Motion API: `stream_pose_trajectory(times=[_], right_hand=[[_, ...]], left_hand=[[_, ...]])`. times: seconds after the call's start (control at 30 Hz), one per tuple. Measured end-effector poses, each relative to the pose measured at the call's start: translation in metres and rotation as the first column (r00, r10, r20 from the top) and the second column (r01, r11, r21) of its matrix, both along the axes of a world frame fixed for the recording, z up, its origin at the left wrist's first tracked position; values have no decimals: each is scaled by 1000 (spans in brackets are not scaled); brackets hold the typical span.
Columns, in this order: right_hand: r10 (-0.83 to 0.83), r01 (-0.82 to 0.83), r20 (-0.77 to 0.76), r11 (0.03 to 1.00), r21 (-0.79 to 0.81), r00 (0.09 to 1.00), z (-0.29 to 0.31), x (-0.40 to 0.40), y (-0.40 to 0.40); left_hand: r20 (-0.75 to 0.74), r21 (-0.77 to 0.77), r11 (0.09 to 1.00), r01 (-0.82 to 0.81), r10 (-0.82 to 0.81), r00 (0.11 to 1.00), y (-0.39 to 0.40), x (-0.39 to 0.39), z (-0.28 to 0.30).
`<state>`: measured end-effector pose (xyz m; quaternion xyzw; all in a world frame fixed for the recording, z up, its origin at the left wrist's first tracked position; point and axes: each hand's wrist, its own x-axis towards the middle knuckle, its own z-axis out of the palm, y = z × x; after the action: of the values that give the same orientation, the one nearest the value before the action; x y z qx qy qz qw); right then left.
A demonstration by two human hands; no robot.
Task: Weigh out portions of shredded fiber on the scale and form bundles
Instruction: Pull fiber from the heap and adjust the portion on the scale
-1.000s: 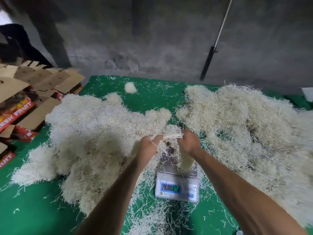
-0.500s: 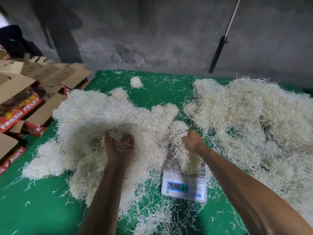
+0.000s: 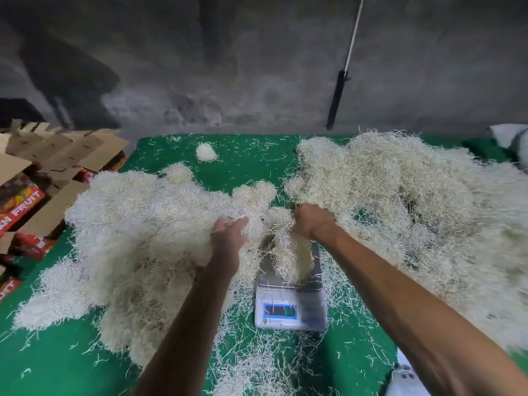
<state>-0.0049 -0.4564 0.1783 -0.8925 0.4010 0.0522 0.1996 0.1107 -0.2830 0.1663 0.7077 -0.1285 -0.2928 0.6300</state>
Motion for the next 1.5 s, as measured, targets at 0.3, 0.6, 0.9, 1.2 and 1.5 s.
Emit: stream_pose_trajectory(times=[0.3, 0.6, 0.9, 1.2, 1.5], right_hand=[[146, -171, 305, 984, 57, 941, 40, -37, -5], [-104, -95, 477, 922, 376, 873, 5, -73, -16], [-603, 239, 521, 761, 603, 604, -25, -102, -56], [-211, 65, 334, 915, 398, 919, -83, -85, -11], [-421, 258, 625, 905, 339, 657, -118, -106, 38]], left_hand=[[3, -70, 997, -40, 40, 999, -36, -42, 45], [24, 15, 971, 238, -238, 971, -45, -52, 29], [393, 211, 957, -201, 105, 914, -47, -34, -46], [168, 396, 901, 178, -262, 950, -59, -59, -89], [126, -13, 994, 109, -107, 986, 8, -49, -90]])
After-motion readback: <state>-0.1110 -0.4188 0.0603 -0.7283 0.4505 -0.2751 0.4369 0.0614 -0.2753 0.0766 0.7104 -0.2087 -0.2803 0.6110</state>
